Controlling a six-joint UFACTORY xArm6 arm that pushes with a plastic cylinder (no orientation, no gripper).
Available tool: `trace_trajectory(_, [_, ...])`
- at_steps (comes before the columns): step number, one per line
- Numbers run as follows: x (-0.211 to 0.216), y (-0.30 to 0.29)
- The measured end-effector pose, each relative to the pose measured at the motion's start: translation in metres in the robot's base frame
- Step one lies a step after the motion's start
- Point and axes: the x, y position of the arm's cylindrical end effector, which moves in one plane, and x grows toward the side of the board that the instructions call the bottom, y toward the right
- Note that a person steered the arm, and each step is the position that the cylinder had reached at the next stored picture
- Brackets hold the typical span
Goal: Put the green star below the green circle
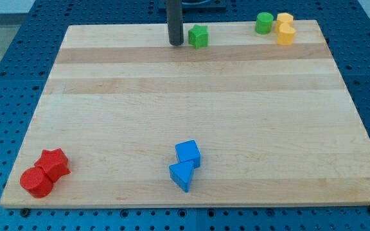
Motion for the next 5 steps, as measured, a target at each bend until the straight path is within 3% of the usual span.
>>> trace_trajectory(2, [-0.01,0.028])
trace_trajectory(5, [-0.016,0.016])
